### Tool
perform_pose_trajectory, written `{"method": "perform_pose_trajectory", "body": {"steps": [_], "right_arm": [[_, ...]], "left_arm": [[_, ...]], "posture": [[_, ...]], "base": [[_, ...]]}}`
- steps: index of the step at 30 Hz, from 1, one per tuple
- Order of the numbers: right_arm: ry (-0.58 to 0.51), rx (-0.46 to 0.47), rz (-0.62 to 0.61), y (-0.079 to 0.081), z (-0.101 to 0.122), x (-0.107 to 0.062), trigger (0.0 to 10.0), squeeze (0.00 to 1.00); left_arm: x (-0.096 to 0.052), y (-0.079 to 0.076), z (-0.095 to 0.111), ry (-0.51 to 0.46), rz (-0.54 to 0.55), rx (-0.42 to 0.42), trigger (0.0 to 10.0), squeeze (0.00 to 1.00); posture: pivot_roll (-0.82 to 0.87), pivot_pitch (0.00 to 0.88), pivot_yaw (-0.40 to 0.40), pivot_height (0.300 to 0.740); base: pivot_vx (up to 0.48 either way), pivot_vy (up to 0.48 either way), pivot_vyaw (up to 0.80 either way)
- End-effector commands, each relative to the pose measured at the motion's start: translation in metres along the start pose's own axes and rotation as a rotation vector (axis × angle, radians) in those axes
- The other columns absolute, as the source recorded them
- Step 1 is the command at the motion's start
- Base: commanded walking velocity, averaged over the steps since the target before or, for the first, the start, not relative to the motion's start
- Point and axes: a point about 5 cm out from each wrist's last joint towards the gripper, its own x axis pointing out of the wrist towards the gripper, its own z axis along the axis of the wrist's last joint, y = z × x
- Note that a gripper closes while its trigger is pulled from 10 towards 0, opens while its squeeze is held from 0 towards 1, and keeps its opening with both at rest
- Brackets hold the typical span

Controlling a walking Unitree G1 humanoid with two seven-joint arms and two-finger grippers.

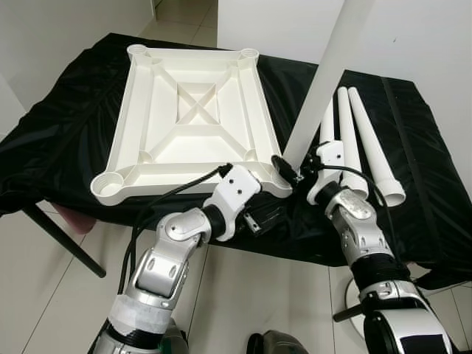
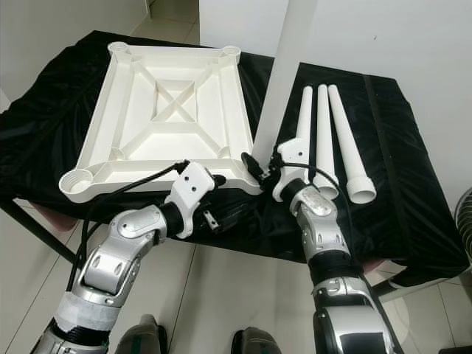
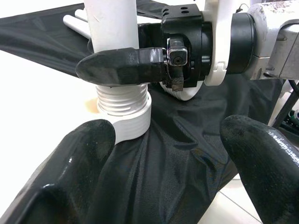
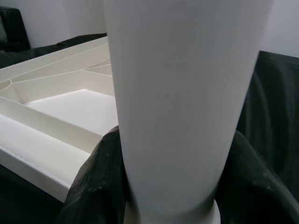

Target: Building children table

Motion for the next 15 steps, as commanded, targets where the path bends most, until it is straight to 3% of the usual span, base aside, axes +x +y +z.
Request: {"method": "perform_pose_trajectory", "body": {"steps": [1, 5, 8, 11, 15], "right_arm": [[0.017, 0.032, 0.003, 0.0077, -0.0075, 0.0018, 0.0, 0.00], [0.011, 0.034, -0.013, 0.0080, -0.0067, 0.0026, 0.0, 0.00], [-0.004, 0.045, -0.134, 0.0110, -0.0050, 0.0059, 0.0, 0.00], [-0.012, 0.050, -0.164, 0.0125, -0.0039, 0.0067, 0.0, 0.00], [-0.010, 0.079, -0.333, 0.0167, -0.0014, 0.0092, 0.0, 0.00]], "left_arm": [[-0.0007, 0.0053, -0.0036, 0.019, 0.115, 0.001, 10.0, 0.00], [-0.0007, 0.0055, -0.0036, 0.019, 0.117, 0.001, 10.0, 0.00], [-0.0003, 0.0045, -0.0039, 0.018, 0.115, -0.002, 10.0, 0.00], [-0.0002, 0.0043, -0.0039, 0.018, 0.115, -0.002, 10.0, 0.00], [0.0001, 0.0040, -0.0043, 0.018, 0.114, -0.004, 10.0, 0.00]], "posture": [[0.07, 0.000, -0.044, 0.740], [0.07, 0.000, -0.044, 0.740], [0.06, 0.000, -0.047, 0.740], [0.06, 0.001, -0.047, 0.740], [0.06, 0.004, -0.047, 0.740]], "base": [[0.000, 0.000, 0.00], [0.000, 0.000, 0.00], [0.000, 0.000, 0.00], [0.000, 0.000, 0.00], [0.000, 0.000, 0.00]]}}
